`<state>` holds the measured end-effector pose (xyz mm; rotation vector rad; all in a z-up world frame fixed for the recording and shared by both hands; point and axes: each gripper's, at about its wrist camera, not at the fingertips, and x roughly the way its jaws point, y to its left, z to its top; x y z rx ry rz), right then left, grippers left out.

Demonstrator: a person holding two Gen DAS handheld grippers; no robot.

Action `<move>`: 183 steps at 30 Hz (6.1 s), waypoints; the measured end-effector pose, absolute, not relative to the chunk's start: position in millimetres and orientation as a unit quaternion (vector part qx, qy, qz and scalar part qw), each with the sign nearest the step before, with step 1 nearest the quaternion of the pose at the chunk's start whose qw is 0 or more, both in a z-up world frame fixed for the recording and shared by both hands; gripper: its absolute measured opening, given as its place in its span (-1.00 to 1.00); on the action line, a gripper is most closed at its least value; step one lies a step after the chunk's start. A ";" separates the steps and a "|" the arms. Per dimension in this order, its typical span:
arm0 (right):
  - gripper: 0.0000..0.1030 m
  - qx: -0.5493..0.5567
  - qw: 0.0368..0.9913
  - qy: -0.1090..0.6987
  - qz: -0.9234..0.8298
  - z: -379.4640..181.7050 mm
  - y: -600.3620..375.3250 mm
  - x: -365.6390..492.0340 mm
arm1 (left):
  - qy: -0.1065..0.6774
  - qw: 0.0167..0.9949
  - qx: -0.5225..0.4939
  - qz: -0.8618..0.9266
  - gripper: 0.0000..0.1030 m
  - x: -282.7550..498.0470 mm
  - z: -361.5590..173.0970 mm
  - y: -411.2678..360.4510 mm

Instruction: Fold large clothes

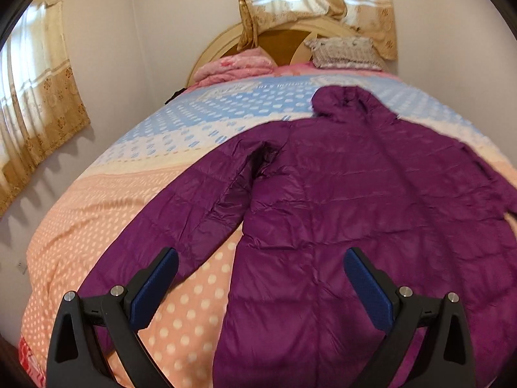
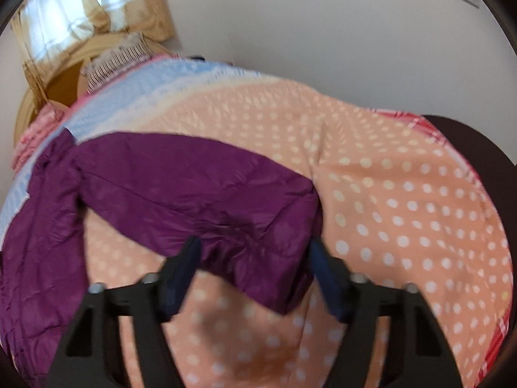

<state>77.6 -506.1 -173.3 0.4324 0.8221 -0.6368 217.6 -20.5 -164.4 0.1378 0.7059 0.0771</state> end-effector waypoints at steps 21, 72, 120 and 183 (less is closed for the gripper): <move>-0.80 0.035 0.926 0.303 -0.224 -70.7 -426.6 169.9 | 0.352 0.931 0.023 0.090 0.98 293.8 -151.5 21.9; 0.74 0.026 0.898 0.368 -0.242 -201.8 -436.0 263.8 | 0.368 0.918 0.051 -0.142 -0.81 338.9 -139.2 -188.9; -0.13 0.061 0.913 0.400 -0.051 -193.2 -363.7 414.6 | 0.385 0.914 0.093 0.090 0.72 411.8 -214.4 -107.8; 0.39 0.009 0.909 0.417 -0.016 -203.3 -308.2 381.9 | 0.427 0.903 0.033 0.044 0.95 391.2 -225.3 -87.4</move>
